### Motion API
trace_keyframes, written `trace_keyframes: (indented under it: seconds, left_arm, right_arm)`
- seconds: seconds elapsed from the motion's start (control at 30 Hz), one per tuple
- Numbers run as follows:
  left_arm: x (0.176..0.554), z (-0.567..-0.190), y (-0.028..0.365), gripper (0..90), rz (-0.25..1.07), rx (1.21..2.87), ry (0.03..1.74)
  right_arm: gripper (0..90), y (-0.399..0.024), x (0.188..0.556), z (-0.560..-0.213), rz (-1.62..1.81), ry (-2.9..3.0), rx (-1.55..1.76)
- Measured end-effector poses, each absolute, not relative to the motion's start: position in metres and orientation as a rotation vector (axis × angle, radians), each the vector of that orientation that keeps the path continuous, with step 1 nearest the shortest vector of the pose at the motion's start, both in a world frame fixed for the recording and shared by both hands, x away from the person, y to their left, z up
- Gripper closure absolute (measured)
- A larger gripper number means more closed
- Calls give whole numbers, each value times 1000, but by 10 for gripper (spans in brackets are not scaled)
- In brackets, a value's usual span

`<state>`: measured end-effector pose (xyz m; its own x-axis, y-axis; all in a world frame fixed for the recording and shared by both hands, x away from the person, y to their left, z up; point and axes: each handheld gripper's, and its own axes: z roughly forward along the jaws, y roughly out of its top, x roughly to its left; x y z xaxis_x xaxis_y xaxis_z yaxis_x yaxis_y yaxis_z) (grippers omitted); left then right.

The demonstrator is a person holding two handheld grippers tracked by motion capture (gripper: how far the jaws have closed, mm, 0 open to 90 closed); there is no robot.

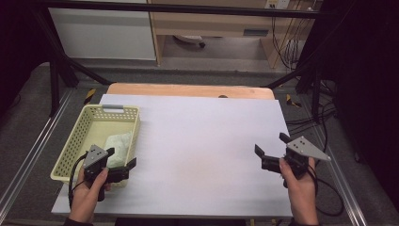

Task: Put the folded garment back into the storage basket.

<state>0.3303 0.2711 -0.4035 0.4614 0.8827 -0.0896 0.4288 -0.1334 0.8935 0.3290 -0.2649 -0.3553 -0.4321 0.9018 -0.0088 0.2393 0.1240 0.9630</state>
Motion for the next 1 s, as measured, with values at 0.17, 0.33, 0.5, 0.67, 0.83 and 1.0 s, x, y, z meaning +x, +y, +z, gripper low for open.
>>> trace_keyframes:
  seconds: [0.17,0.33,0.5,0.67,0.83,1.0]
  left_arm:
    - [330,-403,271,63,599,1743,1129]
    - [329,-403,270,64,604,1739,1131]
    - [330,-402,270,65,603,1738,1129]
    - [328,-401,271,67,599,1726,1125]
    - [325,-394,264,76,599,1715,1099]
    - [316,-384,246,73,599,1732,1016]
  right_arm:
    - [33,-266,313,-388,1297,1800,1162]
    - [32,-257,312,-400,1306,1850,1158]
    - [32,-238,319,-418,1260,1952,1177]
    - [33,-227,325,-426,1255,2006,1147]
    - [33,-224,333,-434,1318,2028,1166]
    - [32,-225,336,-434,1330,2016,1154]
